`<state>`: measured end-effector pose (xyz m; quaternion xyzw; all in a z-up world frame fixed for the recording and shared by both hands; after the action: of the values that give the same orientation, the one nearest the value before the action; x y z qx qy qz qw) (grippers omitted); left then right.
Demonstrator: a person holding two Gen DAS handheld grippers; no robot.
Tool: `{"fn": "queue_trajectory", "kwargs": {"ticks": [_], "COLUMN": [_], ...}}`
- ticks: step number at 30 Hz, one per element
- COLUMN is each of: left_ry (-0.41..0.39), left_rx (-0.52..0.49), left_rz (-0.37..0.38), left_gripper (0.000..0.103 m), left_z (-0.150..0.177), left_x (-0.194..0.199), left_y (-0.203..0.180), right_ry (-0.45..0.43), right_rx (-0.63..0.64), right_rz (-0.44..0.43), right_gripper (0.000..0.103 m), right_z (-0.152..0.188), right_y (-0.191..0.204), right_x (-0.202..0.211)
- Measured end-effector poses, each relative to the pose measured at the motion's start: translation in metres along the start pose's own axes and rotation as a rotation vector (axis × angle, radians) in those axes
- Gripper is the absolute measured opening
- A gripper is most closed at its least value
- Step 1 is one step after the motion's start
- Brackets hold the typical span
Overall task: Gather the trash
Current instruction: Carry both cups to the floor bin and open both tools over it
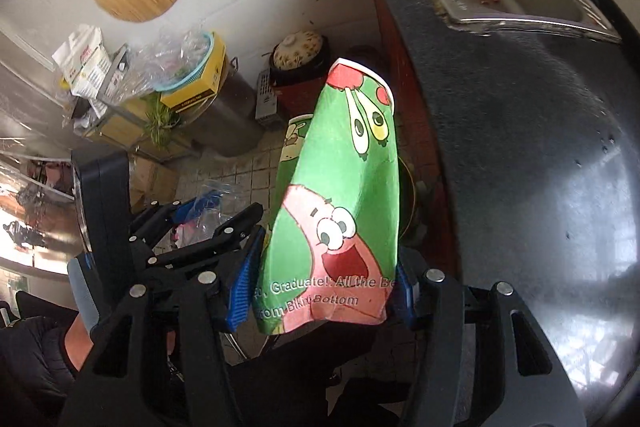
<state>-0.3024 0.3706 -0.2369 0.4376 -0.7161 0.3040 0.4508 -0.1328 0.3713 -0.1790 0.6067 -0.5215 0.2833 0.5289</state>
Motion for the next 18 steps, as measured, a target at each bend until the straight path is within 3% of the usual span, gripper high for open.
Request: {"fn": "queue_trajectory", "kwargs": {"ticks": [3,7,15,16,17,18], "left_ry": [0.023,0.046,0.072,0.076,0.081,0.083], "left_rx": [0.068,0.08,0.116,0.125,0.133,0.139], "left_rz": [0.047,0.077,0.14,0.152,0.165,0.165], "left_gripper": [0.053,0.053,0.056,0.06,0.071,0.078], "left_z": [0.002,0.004,0.0,0.0,-0.001,-0.001], "left_x": [-0.035,-0.072,-0.105,-0.107,-0.109,-0.111], "left_y": [0.02,0.026,0.023,0.022,0.022,0.022], "right_ry": [0.055,0.115,0.137,0.139,0.143,0.151], "right_rx": [0.023,0.039,0.055,0.045,0.033,0.018], "right_rz": [0.012,0.013,0.05,0.056,0.05,0.045], "right_gripper": [0.055,0.056,0.057,0.059,0.062,0.07], "right_z": [-0.021,-0.043,-0.067,-0.07,-0.07,-0.07], "right_y": [0.008,0.015,0.016,0.014,0.012,0.011], "right_x": [-0.043,-0.081,-0.108,-0.111,-0.111,-0.111]}}
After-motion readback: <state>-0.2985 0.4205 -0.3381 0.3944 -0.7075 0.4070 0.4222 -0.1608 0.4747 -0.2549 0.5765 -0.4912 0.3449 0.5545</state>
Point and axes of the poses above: each gripper's, at about its wrist camera, not at the fingertips, and x roughly against the way its jaws point, y to its left, z to its underside, the point moved 4 cm from there along -x, roughly the way its jaws point, and after that the axes turned 4 degrees about -x, right-handed, at the moved point
